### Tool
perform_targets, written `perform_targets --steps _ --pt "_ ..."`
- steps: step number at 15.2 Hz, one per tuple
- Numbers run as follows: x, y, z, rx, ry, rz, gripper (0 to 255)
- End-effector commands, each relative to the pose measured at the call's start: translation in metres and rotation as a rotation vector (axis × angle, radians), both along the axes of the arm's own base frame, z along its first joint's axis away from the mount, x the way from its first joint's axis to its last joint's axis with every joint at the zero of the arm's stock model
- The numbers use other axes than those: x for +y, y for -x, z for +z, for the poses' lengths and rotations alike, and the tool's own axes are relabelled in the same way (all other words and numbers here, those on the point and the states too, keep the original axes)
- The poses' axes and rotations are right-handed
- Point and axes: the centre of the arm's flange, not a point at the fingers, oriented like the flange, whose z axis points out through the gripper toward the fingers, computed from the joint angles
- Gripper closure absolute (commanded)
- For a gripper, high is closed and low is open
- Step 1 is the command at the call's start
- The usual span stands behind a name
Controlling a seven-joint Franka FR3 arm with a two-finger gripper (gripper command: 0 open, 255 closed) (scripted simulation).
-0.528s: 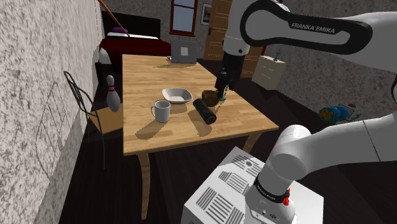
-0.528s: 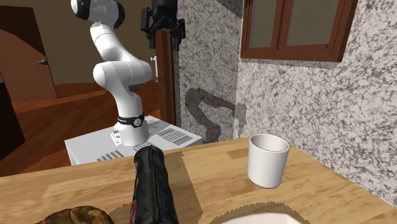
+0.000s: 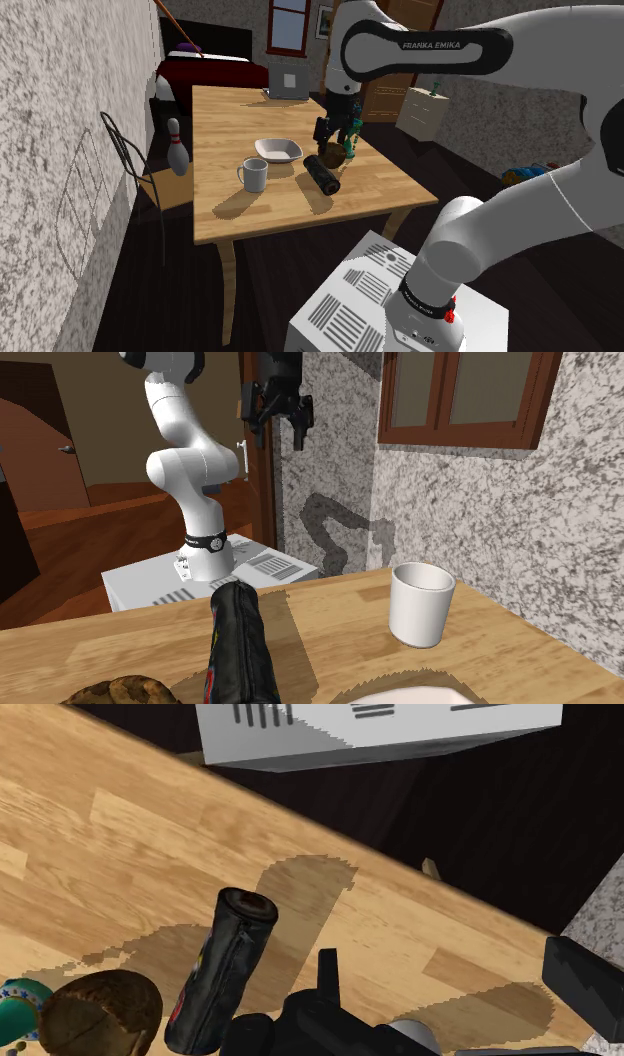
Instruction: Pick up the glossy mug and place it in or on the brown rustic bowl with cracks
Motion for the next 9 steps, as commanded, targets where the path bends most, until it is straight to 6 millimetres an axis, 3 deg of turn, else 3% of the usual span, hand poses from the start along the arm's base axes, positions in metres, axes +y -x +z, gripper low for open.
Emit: perform_targets --steps 1,9 --pt "-0.002 -0.022 -0.014 0.001 -0.009 -0.003 0" --pt "-0.014 -0.116 -0.065 0.007 -0.046 -0.016 0"
